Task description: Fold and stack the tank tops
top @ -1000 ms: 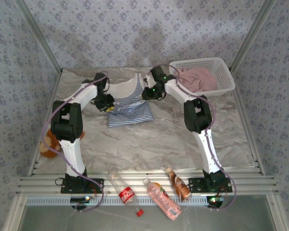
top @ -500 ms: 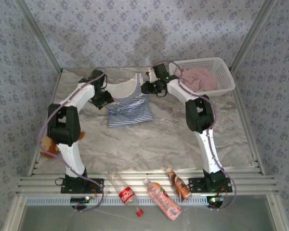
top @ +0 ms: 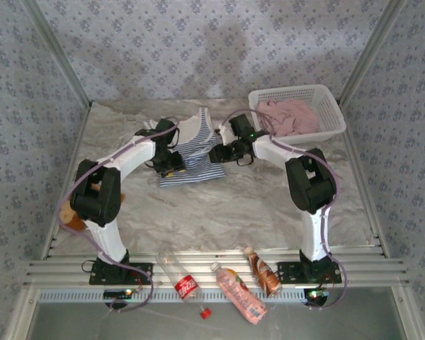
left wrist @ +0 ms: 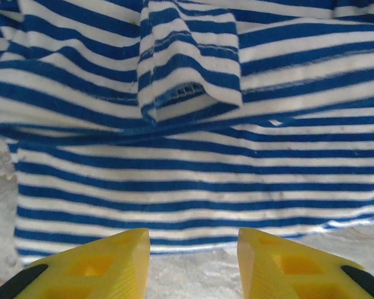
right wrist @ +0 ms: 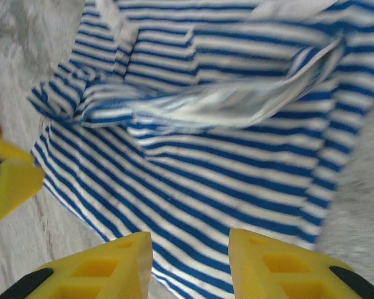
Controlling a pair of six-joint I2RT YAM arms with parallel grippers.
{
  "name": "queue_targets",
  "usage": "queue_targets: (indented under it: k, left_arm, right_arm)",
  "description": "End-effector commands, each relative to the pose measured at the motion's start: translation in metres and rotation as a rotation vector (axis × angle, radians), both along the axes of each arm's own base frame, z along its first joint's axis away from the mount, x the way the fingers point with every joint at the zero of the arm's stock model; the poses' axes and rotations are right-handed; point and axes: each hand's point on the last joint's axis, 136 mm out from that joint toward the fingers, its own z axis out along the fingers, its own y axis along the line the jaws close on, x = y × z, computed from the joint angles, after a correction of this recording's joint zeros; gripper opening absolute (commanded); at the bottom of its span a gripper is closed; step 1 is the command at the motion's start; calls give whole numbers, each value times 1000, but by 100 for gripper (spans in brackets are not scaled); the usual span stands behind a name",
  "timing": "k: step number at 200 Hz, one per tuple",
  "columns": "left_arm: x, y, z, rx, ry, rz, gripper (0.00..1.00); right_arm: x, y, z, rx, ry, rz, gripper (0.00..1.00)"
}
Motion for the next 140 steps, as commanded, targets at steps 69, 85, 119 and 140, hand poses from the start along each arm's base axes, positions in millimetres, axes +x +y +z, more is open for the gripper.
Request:
queue_targets:
  k: [69,85,119,140]
  left_arm:
    - [58,18,-9,56,-11,-42,40]
    - [65,22,-10,72,-9,-50,41]
    - [83,32,-11,112,-7,-67,41]
    - [94,38,-14,133,-5,-71,41]
  right_arm:
    - [-34,16,-41,-36,26,81,40]
    - [-38,13,-49,-54,34,84,40]
    - [-47,8,-60,-81,53,94,40]
    - [-54,5,-68,-98,67,100,40]
